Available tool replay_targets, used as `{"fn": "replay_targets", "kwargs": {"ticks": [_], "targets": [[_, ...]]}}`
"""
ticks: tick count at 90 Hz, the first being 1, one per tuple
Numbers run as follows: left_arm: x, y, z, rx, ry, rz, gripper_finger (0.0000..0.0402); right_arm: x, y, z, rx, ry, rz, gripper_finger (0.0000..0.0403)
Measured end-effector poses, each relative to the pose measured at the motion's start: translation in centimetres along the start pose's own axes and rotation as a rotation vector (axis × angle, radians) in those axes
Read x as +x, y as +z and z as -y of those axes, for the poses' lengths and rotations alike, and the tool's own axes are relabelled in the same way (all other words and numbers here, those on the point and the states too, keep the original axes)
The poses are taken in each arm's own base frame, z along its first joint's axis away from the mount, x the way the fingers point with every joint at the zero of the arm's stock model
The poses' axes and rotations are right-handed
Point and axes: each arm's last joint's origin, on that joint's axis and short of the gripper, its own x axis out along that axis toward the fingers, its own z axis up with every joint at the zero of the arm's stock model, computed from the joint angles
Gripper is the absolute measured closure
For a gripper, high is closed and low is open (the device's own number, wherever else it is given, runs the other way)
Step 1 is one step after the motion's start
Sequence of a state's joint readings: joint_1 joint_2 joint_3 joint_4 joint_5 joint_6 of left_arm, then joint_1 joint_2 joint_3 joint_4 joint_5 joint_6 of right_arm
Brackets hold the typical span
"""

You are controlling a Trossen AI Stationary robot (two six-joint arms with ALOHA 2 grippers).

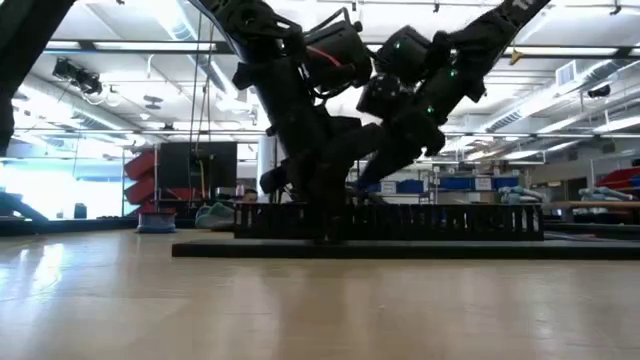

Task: Ziptie cables
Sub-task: Put the ziptied wire cables into the black cable duct

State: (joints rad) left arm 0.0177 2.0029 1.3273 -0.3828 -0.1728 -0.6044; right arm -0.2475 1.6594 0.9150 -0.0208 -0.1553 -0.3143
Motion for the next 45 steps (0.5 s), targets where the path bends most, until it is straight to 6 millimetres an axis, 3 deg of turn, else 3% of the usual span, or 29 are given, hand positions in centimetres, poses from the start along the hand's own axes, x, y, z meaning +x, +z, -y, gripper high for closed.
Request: {"fn": "replay_targets", "kwargs": {"ticks": [45], "targets": [[0.01, 0.01, 0.10, 0.008, -0.016, -0.003, 0.0402, 0.71, -0.88, -0.26, 0.030, 0.052, -0.010, 0.0403]]}}
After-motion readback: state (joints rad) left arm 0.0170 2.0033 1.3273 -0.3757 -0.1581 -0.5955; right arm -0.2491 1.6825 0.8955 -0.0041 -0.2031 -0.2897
